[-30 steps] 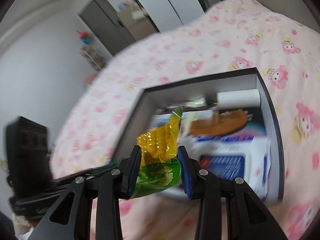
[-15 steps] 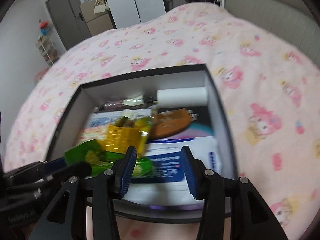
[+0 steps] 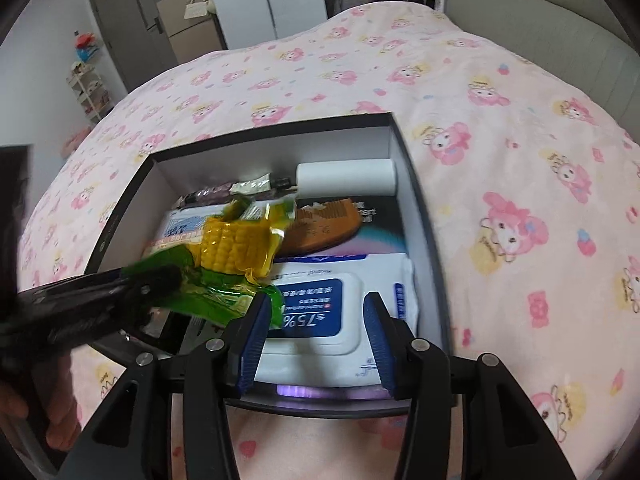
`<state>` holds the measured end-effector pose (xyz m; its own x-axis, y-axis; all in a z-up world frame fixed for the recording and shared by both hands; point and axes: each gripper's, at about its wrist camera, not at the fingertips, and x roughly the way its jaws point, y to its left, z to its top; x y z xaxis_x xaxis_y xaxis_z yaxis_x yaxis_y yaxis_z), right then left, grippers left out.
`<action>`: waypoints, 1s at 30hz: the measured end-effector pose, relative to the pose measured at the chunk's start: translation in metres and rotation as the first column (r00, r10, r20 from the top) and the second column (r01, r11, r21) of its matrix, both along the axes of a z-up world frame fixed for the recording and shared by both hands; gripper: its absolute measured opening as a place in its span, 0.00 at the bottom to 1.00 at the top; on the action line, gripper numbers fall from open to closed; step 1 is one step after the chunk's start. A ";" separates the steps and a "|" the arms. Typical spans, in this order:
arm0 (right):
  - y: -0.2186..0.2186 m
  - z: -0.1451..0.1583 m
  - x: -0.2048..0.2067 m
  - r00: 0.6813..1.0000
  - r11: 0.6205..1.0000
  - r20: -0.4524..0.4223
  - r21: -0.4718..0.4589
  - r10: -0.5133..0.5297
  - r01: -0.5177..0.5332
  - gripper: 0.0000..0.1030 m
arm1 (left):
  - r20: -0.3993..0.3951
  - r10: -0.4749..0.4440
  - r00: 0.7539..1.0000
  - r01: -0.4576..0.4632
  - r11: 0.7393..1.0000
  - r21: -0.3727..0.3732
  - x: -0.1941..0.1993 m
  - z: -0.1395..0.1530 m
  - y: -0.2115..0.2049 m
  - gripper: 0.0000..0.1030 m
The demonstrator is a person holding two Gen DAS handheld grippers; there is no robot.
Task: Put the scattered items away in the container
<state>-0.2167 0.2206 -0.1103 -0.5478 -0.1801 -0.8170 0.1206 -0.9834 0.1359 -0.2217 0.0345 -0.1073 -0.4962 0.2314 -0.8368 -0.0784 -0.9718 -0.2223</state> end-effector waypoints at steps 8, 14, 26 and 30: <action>-0.002 0.035 0.008 0.999 0.999 -0.038 -0.031 -0.030 0.028 0.60 | -0.178 0.016 0.984 -0.018 1.000 -0.007 0.022 0.064 -0.011 0.75; -0.012 0.082 0.030 0.992 0.999 -0.118 -0.027 -0.043 0.041 0.81 | -0.289 0.065 0.955 -0.073 0.997 -0.017 0.052 0.112 -0.031 0.89; -0.012 0.138 0.113 0.964 0.994 -0.245 -0.071 -0.100 0.085 0.90 | -0.468 0.086 0.879 -0.103 0.995 -0.011 0.160 0.184 -0.050 0.99; -0.007 0.145 0.151 0.945 0.989 -0.290 -0.055 -0.149 0.139 0.97 | -0.482 0.078 0.872 -0.104 0.994 -0.028 0.197 0.183 -0.050 0.99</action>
<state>-0.0661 0.2138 0.0351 -0.7840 -0.1060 -0.6116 0.0176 -0.9887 0.1487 -0.0244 -0.0154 0.0758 -0.8566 0.1287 -0.4997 -0.0731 -0.9889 -0.1294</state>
